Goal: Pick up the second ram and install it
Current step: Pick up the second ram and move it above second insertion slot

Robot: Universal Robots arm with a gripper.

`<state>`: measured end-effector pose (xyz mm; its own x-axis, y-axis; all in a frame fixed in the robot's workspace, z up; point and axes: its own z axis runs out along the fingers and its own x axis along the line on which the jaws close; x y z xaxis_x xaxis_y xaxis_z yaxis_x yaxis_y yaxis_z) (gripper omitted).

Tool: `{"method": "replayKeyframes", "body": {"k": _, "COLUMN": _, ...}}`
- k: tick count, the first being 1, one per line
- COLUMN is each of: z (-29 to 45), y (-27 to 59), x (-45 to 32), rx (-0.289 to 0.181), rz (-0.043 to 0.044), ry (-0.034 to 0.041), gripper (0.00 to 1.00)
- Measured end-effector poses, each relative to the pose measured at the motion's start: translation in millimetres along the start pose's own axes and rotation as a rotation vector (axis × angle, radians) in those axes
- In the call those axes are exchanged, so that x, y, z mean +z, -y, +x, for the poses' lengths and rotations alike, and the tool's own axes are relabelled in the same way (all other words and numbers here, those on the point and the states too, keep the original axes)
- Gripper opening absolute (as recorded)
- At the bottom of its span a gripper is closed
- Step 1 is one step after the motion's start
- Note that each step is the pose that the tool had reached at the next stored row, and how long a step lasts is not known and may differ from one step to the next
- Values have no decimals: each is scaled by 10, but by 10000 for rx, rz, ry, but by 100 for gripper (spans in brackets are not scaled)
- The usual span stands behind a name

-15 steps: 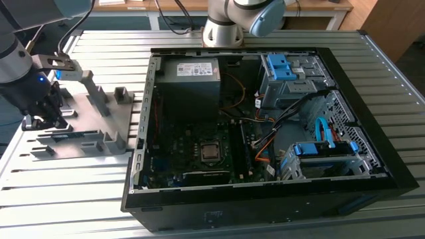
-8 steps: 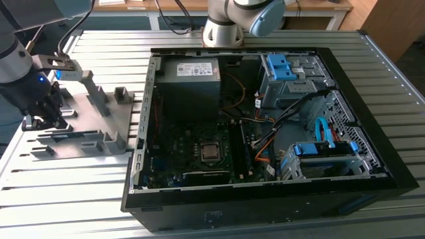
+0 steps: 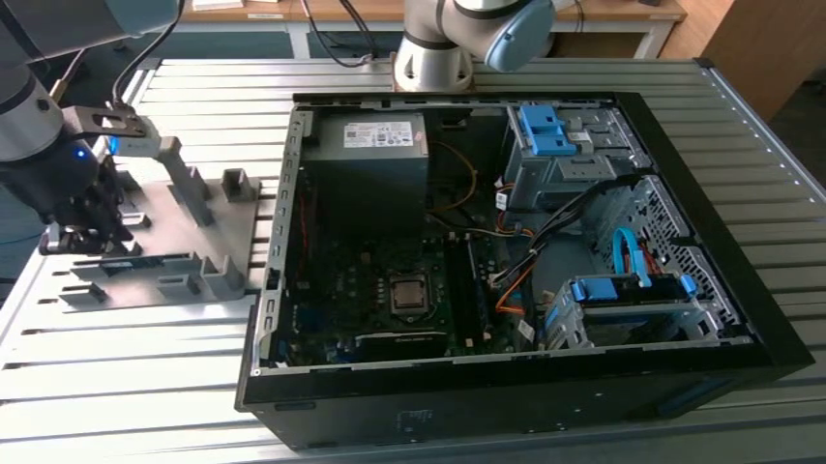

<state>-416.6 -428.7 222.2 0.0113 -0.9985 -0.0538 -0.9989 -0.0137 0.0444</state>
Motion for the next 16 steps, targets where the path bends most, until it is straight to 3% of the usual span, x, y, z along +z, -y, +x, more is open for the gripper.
{"method": "replayKeyframes", "body": {"k": 2, "z": 0, "y": 0, "x": 0, "rx": 0, "rz": 0, "ry": -4, "gripper": 35}}
{"method": "replayKeyframes", "body": {"k": 4, "z": 0, "y": 0, "x": 0, "rx": 0, "rz": 0, "ry": -7, "gripper": 35}}
{"method": "replayKeyframes", "body": {"k": 5, "z": 0, "y": 0, "x": 0, "rx": 1, "rz": 0, "ry": -8, "gripper": 41}}
{"method": "replayKeyframes", "body": {"k": 9, "z": 1, "y": 0, "x": 8, "rx": -18, "rz": 0, "ry": -14, "gripper": 41}}
{"method": "replayKeyframes", "body": {"k": 16, "z": 7, "y": 4, "x": 81, "rx": -523, "rz": -41, "ry": -59, "gripper": 41}}
